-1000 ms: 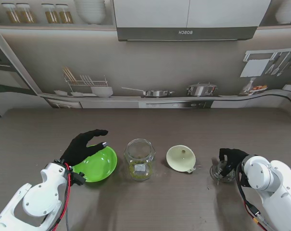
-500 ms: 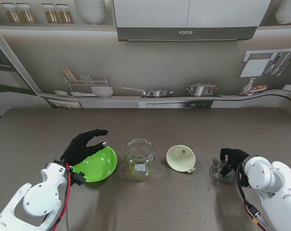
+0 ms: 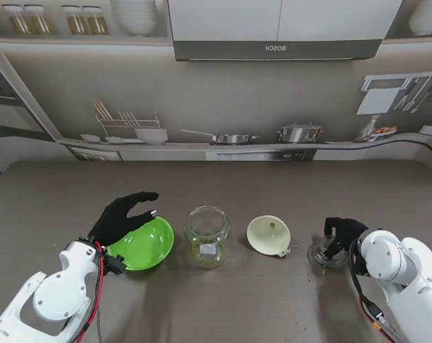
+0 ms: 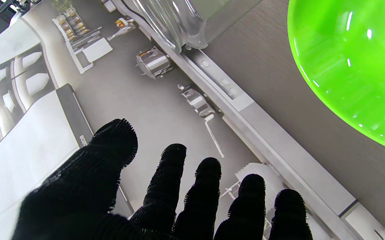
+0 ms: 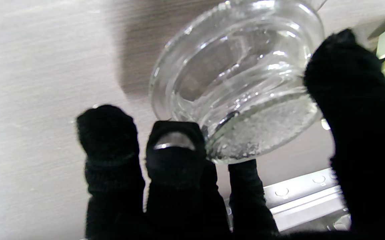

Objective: Pour mung beans into a glass jar with a funnel

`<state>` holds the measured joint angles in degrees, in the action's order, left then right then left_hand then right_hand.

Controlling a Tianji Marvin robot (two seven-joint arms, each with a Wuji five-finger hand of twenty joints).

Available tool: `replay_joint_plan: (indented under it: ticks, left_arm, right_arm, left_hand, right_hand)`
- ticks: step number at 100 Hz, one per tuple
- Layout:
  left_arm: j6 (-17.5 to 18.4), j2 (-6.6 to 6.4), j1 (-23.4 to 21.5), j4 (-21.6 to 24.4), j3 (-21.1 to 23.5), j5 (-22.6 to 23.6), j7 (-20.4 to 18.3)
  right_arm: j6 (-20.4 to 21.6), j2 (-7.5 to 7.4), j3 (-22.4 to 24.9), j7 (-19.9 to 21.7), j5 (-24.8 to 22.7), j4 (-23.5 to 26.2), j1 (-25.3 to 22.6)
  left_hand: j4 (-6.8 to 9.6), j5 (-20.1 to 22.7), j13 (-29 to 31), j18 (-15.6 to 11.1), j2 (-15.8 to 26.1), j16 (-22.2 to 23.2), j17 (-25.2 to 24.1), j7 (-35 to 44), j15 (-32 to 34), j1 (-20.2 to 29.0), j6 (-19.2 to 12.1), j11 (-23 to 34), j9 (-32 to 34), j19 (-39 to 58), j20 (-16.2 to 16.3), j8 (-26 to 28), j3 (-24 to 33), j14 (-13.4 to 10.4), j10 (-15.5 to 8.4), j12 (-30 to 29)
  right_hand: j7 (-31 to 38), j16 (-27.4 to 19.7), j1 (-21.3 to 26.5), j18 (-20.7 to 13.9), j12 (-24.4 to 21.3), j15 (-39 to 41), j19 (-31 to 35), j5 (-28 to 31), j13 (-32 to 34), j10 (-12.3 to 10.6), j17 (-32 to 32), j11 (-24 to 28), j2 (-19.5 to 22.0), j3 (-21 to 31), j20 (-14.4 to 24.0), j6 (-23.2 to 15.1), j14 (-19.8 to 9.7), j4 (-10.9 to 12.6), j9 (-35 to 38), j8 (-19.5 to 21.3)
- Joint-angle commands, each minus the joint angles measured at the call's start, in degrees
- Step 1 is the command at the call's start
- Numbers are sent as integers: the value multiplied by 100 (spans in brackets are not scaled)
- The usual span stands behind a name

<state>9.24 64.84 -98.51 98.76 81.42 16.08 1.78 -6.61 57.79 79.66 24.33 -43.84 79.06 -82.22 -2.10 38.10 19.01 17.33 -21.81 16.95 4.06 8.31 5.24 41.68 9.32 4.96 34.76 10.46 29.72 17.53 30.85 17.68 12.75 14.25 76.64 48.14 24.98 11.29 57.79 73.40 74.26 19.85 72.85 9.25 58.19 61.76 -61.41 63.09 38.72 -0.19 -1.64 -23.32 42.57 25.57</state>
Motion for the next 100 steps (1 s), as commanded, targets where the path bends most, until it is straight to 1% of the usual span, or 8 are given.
replay_joint_plan:
  ticks: [1, 5, 8, 30, 60, 79, 100]
  left_arm:
    - [9, 18, -18, -1, 9, -14, -104]
    - [12, 18, -17, -4, 9, -13, -107]
    - [13, 17, -17, -5, 9, -12, -108]
    - [14, 20, -21, -7, 16, -11, -96]
    - [37, 21, -17, -14, 24, -17, -92]
    - [66, 26, -39, -4, 60, -13, -64]
    - [105, 33, -78, 16, 120, -19, -33]
  right_arm:
    - [-23, 17, 39, 101, -6, 140, 8]
    - [-34, 15, 56, 127, -14, 175, 15]
    - [-46, 12, 70, 152, -16, 204, 21]
    - [-120, 3, 173, 295, -45, 453, 70]
    - [-356, 13, 221, 450, 25, 999, 199]
    - [-577, 36, 73, 485, 203, 1350, 388]
    - [-764, 97, -265, 326, 513, 1688, 612]
  left_hand:
    - [-70, 72, -80, -240, 219, -26, -119, -24, -134, 23, -15, -92, 7, -153, -16, -15, -117, -88, -2, -43]
    - [-69, 120, -75, -248, 218, -25, -121, -4, -131, 26, -15, -91, 8, -153, -16, -9, -115, -80, -11, -43]
    - [-70, 72, -84, -245, 221, -27, -124, -25, -135, 26, -14, -96, -3, -155, -17, -16, -117, -84, 0, -44]
    - [-69, 83, -72, -247, 222, -24, -120, -20, -130, 29, -16, -91, 7, -152, -15, -14, -124, -92, 2, -42]
    - [-69, 119, -79, -247, 227, -25, -121, -7, -134, 25, -12, -93, 4, -153, -14, -10, -125, -90, 0, -43]
    - [-69, 89, -74, -248, 221, -26, -119, -20, -134, 24, -14, -92, 8, -153, -15, -15, -125, -83, -6, -43]
    - [-69, 81, -72, -244, 224, -26, -113, -23, -135, 25, -9, -93, 8, -152, -15, -15, -123, -86, 2, -44]
  right_hand:
    - [1167, 101, 1584, 4, 150, 185, 281, 948, 302, -916, 176, 694, 1132, 1857, -26, 295, -844, 692, 430, 292]
    - [1168, 100, 1589, 7, 152, 184, 280, 946, 302, -911, 175, 694, 1131, 1859, -27, 297, -840, 694, 429, 293]
    - [1169, 99, 1588, 0, 157, 184, 276, 944, 303, -904, 172, 694, 1131, 1857, -30, 295, -844, 694, 426, 295]
    - [1169, 96, 1593, 23, 166, 179, 267, 934, 302, -911, 169, 690, 1140, 1850, -37, 312, -839, 699, 426, 301]
    - [1171, 92, 1613, 55, 178, 171, 265, 928, 302, -884, 168, 679, 1154, 1830, -48, 343, -831, 712, 419, 304]
    - [1171, 96, 1621, 63, 180, 179, 266, 926, 302, -864, 169, 676, 1155, 1825, -52, 357, -825, 721, 423, 302]
    - [1171, 101, 1627, 64, 184, 186, 278, 934, 302, -857, 175, 671, 1146, 1828, -51, 365, -834, 734, 425, 295]
